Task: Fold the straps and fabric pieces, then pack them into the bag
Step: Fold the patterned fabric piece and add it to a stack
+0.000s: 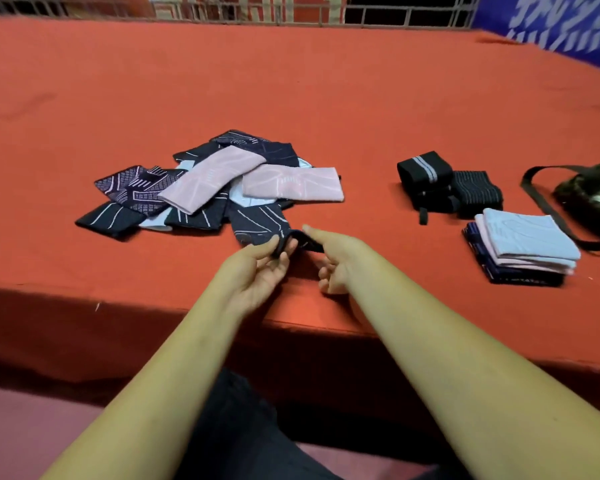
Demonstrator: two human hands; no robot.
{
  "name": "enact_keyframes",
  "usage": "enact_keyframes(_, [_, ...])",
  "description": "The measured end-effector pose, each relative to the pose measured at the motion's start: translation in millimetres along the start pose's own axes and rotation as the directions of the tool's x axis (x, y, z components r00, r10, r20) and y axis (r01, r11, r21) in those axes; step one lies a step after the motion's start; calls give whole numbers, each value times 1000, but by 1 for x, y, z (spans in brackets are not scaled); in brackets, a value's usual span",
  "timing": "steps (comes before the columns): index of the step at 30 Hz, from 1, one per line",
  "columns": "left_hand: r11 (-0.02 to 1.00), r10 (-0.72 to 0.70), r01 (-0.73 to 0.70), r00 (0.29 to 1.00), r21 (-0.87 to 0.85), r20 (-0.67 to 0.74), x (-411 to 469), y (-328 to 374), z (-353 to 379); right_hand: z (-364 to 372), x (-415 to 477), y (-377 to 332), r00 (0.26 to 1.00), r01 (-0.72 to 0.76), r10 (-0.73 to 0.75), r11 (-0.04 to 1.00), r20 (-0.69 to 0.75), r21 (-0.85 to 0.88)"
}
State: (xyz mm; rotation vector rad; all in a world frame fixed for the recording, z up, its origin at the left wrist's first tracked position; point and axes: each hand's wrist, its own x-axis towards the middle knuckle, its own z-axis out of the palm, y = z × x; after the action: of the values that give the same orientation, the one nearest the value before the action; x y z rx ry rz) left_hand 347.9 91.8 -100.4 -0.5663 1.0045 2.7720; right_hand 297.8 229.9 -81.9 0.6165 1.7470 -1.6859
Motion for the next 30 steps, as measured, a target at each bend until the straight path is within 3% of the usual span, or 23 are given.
enact_keyframes(2, [1000,-18,19,998,-20,56,-5,-10,0,-12,-1,-2,995,-74,75,997,69,-17])
enact_keyframes(5, [995,-47,37,993,95,107,-7,-22,-4,-28,-6,-5,979,-100,93,994,181,31])
enact_keyframes(9, [992,-103,95,990,83,98,-6,-28,-2,-41,-21,-13,954,232,-248,967,170,108])
enact_keyframes(11, [995,-102,102,990,6,97,-4,-26,3,-53,-38,-18,874,341,-370,929,314,146])
enact_keyframes(14, [989,-77,93,987,-112,139,1,-28,19,-81,-70,-27,740,419,-391,904,548,79])
enact_keyframes(16, [986,-30,50,991,-158,128,2,-35,33,-103,-81,-34,729,434,-390,899,562,61])
enact_keyframes(19, [969,49,-30,996,-247,72,7,-49,46,-135,-77,-39,811,361,-375,925,449,121])
enact_keyframes(22, [967,120,-106,992,-233,49,10,-63,48,-161,-54,-26,929,303,-326,942,173,143])
enact_keyframes(24, [978,174,-165,983,-125,63,5,-74,50,-172,-35,-7,957,291,-291,954,-7,71])
enact_keyframes(26, [953,244,-250,968,173,55,-3,-84,53,-177,-19,11,944,303,-291,951,-156,58])
enact_keyframes(27, [859,298,-291,953,421,52,-5,-88,53,-178,-12,19,925,328,-307,943,-224,63])
enact_keyframes(28, [693,342,-315,936,648,88,-6,-92,52,-178,-8,26,898,363,-339,931,-282,39])
enact_keyframes(29, [529,348,-332,924,781,157,-7,-97,51,-178,-3,33,867,397,-379,918,-322,-13])
enact_keyframes(30, [426,327,-349,920,835,217,-6,-101,50,-178,0,39,834,427,-430,900,-347,-88])
